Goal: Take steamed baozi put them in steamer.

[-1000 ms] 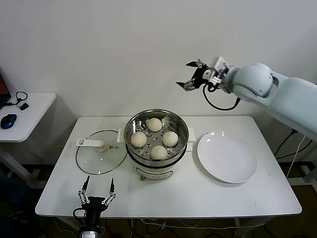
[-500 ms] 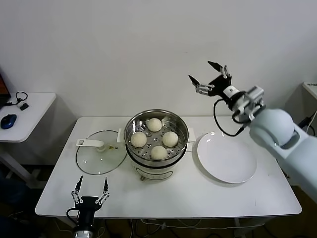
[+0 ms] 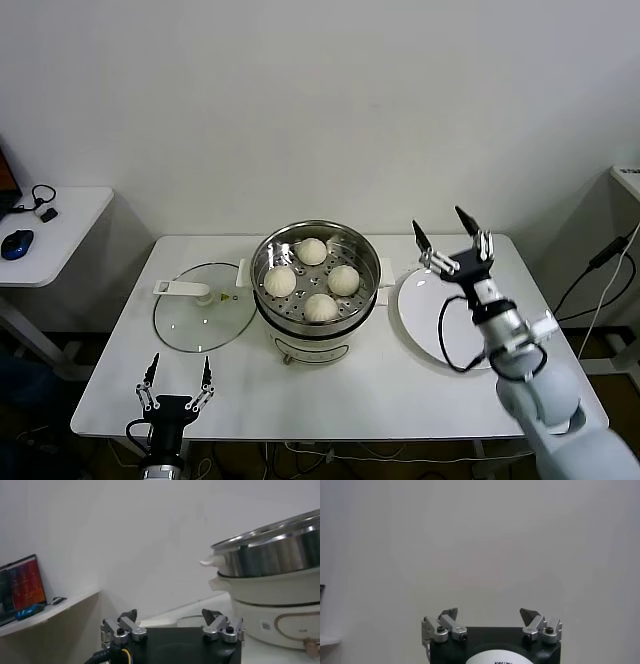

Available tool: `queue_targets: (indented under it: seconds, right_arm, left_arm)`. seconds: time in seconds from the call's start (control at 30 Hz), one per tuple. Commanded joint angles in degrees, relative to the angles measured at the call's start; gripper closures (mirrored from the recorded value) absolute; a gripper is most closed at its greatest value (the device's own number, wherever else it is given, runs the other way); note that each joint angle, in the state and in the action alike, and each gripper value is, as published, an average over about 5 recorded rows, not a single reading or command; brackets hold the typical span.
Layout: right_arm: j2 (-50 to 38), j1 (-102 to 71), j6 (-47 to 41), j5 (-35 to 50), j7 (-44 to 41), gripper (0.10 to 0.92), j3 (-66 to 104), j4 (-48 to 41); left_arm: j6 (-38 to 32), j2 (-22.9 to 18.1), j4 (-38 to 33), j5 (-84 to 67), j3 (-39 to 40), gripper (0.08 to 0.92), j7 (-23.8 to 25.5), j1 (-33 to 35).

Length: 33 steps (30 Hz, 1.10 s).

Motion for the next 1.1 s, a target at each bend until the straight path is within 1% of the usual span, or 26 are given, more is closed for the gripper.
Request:
queue_targets:
  seconds: [0.03,0.27,0.4,1.1]
  right_arm:
    - [17.17,-27.36,19.24,-6.21,-5.72,0.203,5.90,-0.23]
    - [18.66,-32.09,24.76,-6.60,-6.92,0.203,2.27,-1.51]
    - [18.68,-33.38,26.68,-7.98,-5.92,0.203,-0.55,-2.34]
    - [18.34,-33.16,27.87,-9.52,-4.21,0.203,-3.52,-3.48]
  left_arm:
    - [0.33,-2.80,-0.44,-0.59,-0.10,0.177,0.44,-0.03]
    - [0.45,-2.80,-1.08,-1.73,-0.11,0.177,0.72,0.03]
    - [0.44,-2.80,-1.18,-1.76,-0.17,0.177,0.67,0.00]
    - [0.09,-2.80,-2.05,-1.61,-0.07,0.177,0.50,1.04]
